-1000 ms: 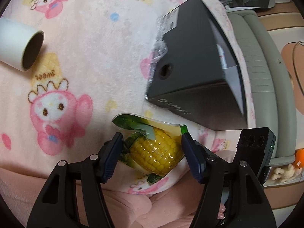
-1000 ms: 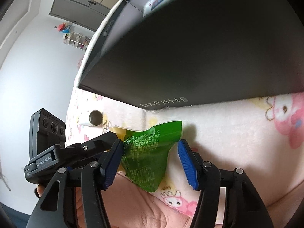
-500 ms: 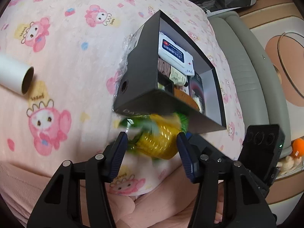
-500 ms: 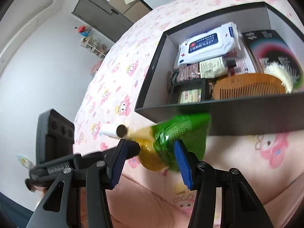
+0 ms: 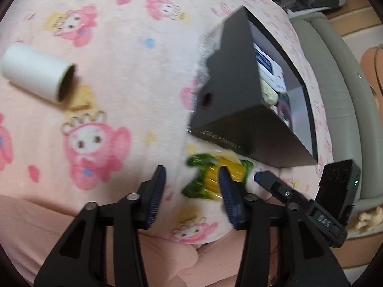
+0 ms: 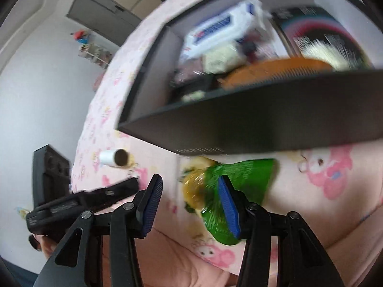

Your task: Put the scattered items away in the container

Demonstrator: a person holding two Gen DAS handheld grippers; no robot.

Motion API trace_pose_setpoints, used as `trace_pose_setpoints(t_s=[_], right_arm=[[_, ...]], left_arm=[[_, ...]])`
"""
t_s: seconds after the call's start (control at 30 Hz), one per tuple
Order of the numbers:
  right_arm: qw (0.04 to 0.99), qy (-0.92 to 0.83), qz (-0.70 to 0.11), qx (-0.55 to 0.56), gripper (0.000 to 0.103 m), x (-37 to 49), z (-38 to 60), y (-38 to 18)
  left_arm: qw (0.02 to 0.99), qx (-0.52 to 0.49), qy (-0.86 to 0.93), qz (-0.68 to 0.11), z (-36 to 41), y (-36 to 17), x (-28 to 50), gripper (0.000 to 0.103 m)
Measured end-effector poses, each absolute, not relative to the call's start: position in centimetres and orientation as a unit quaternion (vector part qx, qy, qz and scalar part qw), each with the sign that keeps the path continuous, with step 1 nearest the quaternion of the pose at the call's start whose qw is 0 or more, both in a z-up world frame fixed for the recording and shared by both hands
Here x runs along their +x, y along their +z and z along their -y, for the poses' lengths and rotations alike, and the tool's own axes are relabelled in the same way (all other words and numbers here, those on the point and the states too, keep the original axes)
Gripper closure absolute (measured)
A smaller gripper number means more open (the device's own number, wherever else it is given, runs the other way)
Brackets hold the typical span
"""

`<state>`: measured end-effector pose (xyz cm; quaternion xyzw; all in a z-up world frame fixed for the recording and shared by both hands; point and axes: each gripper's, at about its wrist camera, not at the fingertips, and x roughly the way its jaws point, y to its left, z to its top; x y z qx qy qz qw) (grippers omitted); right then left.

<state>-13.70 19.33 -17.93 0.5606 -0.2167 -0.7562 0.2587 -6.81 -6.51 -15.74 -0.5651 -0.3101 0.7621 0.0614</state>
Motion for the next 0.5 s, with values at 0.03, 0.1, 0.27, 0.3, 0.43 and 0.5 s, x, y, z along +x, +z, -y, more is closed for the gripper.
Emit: trace_pose_setpoints(t_s=[0.03,0.1,0.27,0.3,0.43,0.5], right_arm=[[0.256,-0.751,0.217,0.568,0.058,-13.7,-19.4,-18.3],[0.257,-0.747,0.207,0.578,0.058,-13.7,-19.0,-18.7],[0.234,-0.77,0.169,0.569,0.052,-13.3,-18.8,-18.1],[0.223,-0.775,0.171,0.566,0.052,-13.3,-19.2,-17.9],[0.184,-0.794,0.165,0.556,0.048,-13.4,-20.8,-17.6],[0.172,-0.793,0.148,0.565,0.047,-13.4,-20.9,-18.3]], left_arm=[[0.057,-0.566,0.762,0.309,6.7,-15.8,-6.7,0.048],[0.049,-0.569,0.762,0.305,7.0,-16.0,-6.4,0.046],[0.079,-0.584,0.743,0.317,5.7,-17.6,-6.6,0.045],[0.091,-0.588,0.738,0.319,5.1,-18.1,-6.9,0.045],[0.11,-0.601,0.72,0.329,3.7,-20.2,-7.8,0.045],[0.118,-0.603,0.712,0.341,3.4,-21.1,-8.2,0.045]])
